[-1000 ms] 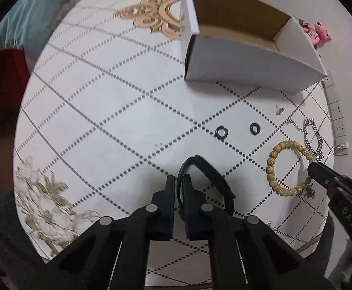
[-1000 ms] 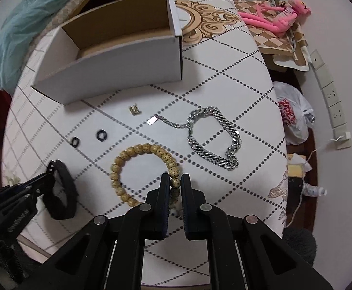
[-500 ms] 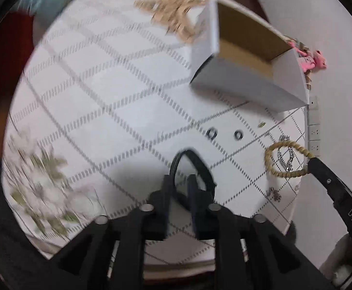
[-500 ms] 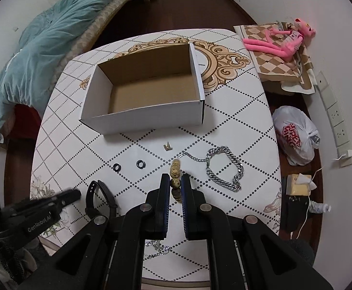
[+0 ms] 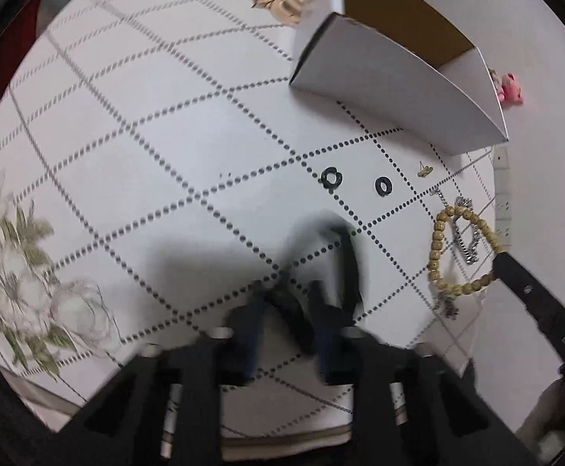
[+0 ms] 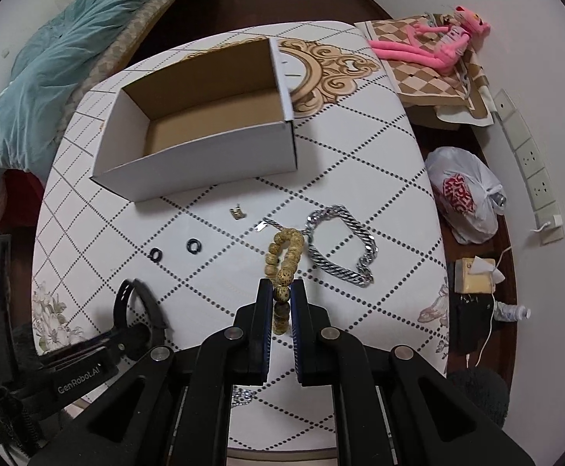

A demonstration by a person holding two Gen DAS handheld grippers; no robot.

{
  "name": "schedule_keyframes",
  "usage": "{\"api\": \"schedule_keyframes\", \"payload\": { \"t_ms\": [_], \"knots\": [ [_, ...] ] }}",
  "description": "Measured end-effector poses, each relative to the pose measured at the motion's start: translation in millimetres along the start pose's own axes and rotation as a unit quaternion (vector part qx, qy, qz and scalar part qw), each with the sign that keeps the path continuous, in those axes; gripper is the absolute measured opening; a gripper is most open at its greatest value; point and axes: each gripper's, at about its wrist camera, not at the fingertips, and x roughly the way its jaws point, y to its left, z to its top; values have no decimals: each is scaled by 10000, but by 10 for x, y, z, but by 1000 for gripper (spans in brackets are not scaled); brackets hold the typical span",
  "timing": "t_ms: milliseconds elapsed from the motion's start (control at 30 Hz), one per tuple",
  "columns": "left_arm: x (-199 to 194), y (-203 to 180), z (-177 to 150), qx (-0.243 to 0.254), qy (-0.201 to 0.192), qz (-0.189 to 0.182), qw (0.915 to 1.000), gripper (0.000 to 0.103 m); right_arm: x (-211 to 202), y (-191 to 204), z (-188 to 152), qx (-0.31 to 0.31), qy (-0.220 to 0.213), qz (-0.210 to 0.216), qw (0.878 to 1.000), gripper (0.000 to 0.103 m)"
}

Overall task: Organize jewelry
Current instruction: 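Carry the watch band with the left tool into the box while the right tool carries the bead bracelet there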

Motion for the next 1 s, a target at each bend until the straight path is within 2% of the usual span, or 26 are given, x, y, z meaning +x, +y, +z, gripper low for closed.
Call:
{"api": "schedule_keyframes", "payload": {
  "t_ms": [200, 333, 467, 567, 667, 767, 1000],
  "knots": [
    [-169, 23, 37, 332, -371, 181, 9986, 9, -100, -24, 48, 81, -105, 98, 9999, 9],
    [-512, -78, 99, 525, -792, 131, 9954, 9, -293, -19, 152, 162, -242, 394, 9988, 9],
    [-849, -318, 300, 739, -1241, 40, 9895, 9, -608, 27, 378, 135, -568, 682, 9960, 9],
    [-1002, -586, 602, 932, -1483, -26, 9845, 9, -834, 81, 606, 50, -811, 861, 9930, 9],
    [-996, -734, 893, 1021, -1493, -70, 9835, 9, -960, 172, 885, -107, -974, 990, 9903, 9],
    [-889, -798, 1186, 1123, -1335, -63, 9846, 9, -901, 253, 1129, -269, -995, 944, 9902, 9],
    [-519, -850, 1612, 1165, -824, -16, 9898, 9, -370, 351, 1535, -377, -494, 961, 9934, 9]
  ]
}}
